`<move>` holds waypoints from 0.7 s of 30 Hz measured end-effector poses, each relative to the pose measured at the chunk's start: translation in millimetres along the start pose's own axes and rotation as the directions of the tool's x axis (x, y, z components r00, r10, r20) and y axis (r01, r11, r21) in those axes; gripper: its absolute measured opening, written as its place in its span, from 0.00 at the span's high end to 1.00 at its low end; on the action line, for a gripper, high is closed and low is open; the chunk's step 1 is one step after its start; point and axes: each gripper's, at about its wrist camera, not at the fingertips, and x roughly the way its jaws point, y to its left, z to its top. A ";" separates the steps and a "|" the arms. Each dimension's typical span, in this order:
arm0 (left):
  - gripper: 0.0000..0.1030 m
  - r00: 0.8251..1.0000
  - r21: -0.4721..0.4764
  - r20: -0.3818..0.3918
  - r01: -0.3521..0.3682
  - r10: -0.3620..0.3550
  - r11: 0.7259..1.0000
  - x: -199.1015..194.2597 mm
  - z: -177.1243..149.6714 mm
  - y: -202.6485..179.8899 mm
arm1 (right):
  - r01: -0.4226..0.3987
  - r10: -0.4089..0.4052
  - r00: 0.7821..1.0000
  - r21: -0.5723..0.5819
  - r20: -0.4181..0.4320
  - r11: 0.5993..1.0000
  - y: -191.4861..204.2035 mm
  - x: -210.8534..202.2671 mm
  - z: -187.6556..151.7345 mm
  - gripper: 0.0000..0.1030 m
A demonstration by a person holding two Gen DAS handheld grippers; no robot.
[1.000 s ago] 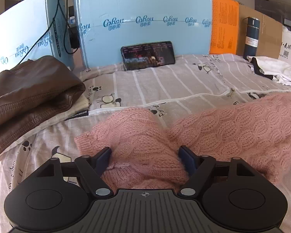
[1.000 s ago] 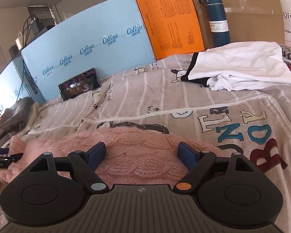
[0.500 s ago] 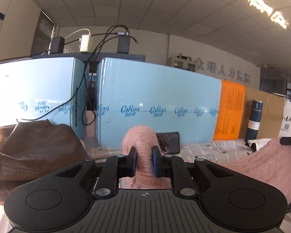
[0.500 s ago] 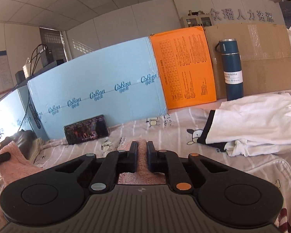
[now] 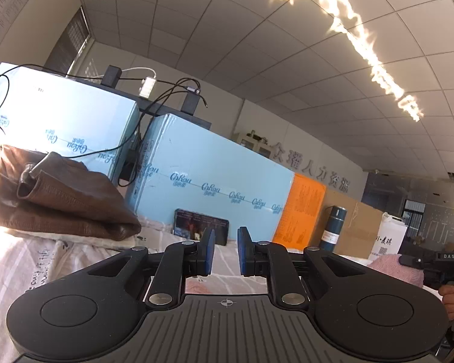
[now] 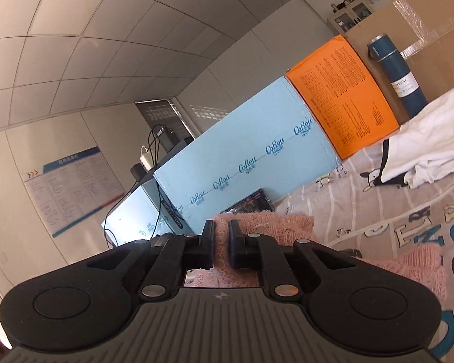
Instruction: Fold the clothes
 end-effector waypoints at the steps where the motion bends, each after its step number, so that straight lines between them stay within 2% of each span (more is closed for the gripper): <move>1: 0.85 1.000 0.011 -0.021 -0.016 0.016 1.000 -4.0 -1.2 -0.2 | -0.005 0.005 1.000 0.000 -0.019 1.000 0.9 -6.6 -6.4 0.91; 4: 0.84 0.995 0.040 -0.048 -0.087 0.089 0.995 -9.2 -2.1 -2.4 | -0.027 0.025 0.994 -0.018 -0.109 0.999 6.5 -19.1 -21.3 0.91; 6: 0.82 0.991 0.037 -0.039 -0.130 0.131 0.991 -9.7 -0.4 -1.6 | -0.043 0.034 0.979 -0.039 -0.201 0.998 9.9 -20.0 -33.5 0.91; 7: 0.77 0.987 0.032 -0.030 -0.159 0.160 0.987 -7.5 1.6 -0.6 | -0.050 0.036 0.966 -0.050 -0.256 0.998 11.8 -19.5 -41.5 0.91; 8: 0.64 0.982 0.026 -0.021 -0.188 0.189 0.982 -5.2 3.7 0.4 | -0.041 0.021 0.954 -0.061 -0.300 0.997 13.2 -18.6 -48.2 0.91; 11: 0.38 0.964 -0.004 -0.017 -0.265 0.265 0.964 7.3 11.1 3.5 | -0.017 -0.033 0.907 -0.115 -0.419 0.993 17.3 -19.8 -69.1 0.91; 12: 0.37 0.960 0.005 -0.036 -0.277 0.277 0.961 16.4 14.8 4.2 | -0.012 -0.049 0.895 -0.133 -0.444 0.991 18.4 -22.3 -75.2 0.90; 14: 0.35 0.955 0.039 -0.079 -0.284 0.287 0.958 34.6 20.4 4.1 | -0.008 -0.049 0.897 -0.128 -0.438 0.992 18.1 -30.7 -76.1 0.89; 16: 0.27 0.948 0.088 -0.145 -0.272 0.283 0.958 52.7 19.3 2.1 | 0.012 -0.065 0.911 -0.132 -0.406 0.991 18.8 -36.7 -70.2 0.71; 17: 0.24 0.941 0.113 -0.187 -0.264 0.281 0.958 61.9 16.2 0.9 | 0.022 -0.074 0.919 -0.136 -0.387 0.990 19.2 -39.3 -66.2 0.46; 18: 0.24 0.932 0.137 -0.229 -0.254 0.280 0.957 71.2 13.1 -0.3 | 0.036 -0.085 0.930 -0.142 -0.358 0.989 19.8 -42.6 -61.0 0.31; 20: 0.17 0.908 0.185 -0.312 -0.230 0.279 0.955 89.6 6.8 -2.7 | 0.076 -0.114 0.950 -0.138 -0.290 0.988 18.4 -49.1 -50.2 0.30; 21: 0.17 0.893 0.208 -0.352 -0.217 0.280 0.954 98.8 3.7 -3.9 | 0.100 -0.130 0.959 -0.129 -0.252 0.987 16.5 -52.4 -44.7 0.25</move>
